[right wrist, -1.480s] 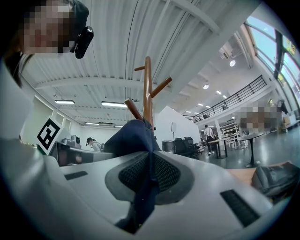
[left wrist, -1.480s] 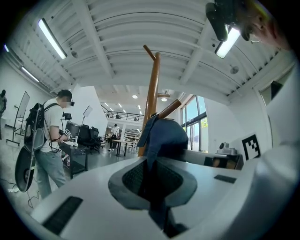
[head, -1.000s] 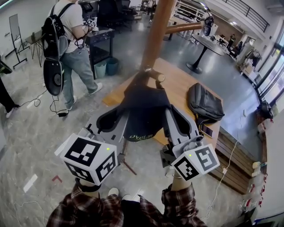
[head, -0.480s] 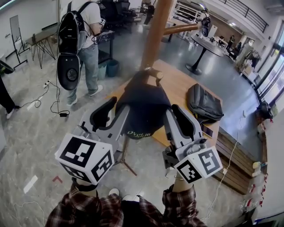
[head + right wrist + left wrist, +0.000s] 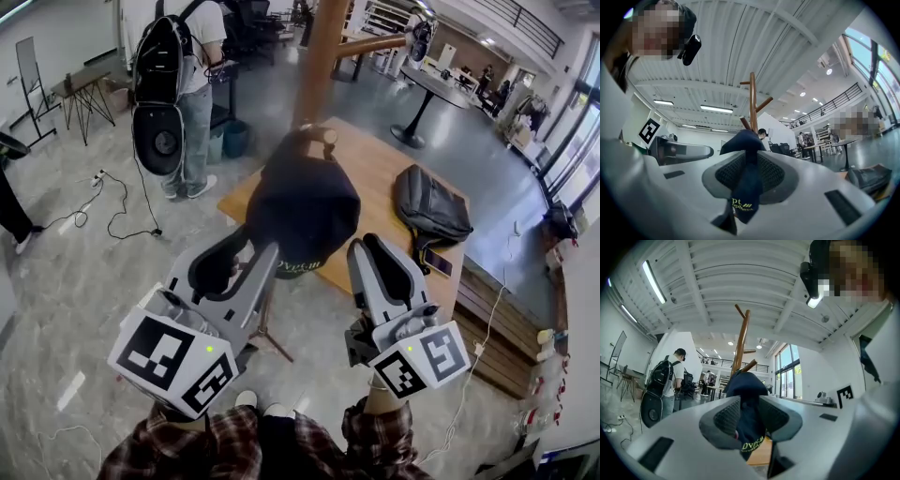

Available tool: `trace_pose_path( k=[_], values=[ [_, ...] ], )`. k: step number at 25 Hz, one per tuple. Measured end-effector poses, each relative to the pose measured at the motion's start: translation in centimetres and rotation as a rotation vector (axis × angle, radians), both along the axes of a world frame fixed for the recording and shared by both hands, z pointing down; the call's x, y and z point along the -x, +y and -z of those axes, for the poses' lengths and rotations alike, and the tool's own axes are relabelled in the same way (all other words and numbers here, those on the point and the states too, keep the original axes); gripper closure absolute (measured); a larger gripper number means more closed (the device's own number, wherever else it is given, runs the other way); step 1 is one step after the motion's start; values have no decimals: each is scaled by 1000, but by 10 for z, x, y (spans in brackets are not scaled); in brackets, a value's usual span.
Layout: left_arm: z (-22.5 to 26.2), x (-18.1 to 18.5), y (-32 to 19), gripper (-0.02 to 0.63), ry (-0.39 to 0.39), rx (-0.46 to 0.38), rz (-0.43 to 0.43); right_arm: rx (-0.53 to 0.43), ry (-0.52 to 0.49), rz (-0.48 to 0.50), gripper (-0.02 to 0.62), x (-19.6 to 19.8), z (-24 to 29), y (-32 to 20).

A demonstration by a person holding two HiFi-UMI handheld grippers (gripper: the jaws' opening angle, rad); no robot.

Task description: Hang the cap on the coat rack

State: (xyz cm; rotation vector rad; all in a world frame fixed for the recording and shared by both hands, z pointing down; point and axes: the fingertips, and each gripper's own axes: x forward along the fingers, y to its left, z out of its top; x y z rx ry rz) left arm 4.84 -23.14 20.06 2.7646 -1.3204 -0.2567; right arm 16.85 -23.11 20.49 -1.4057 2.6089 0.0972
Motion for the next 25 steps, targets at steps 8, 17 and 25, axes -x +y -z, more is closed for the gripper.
trace_pose_path(
  k=[8, 17, 25],
  values=[
    [-52, -44, 12, 484, -54, 108, -82, 101, -20, -77, 569, -16, -44, 23],
    [-93, -77, 28, 595, -84, 145, -124, 171, -6, -101, 584, -17, -81, 45],
    [-104, -90, 37, 595, -112, 131, -134, 185, 5, -125, 584, -23, -93, 52]
  ],
)
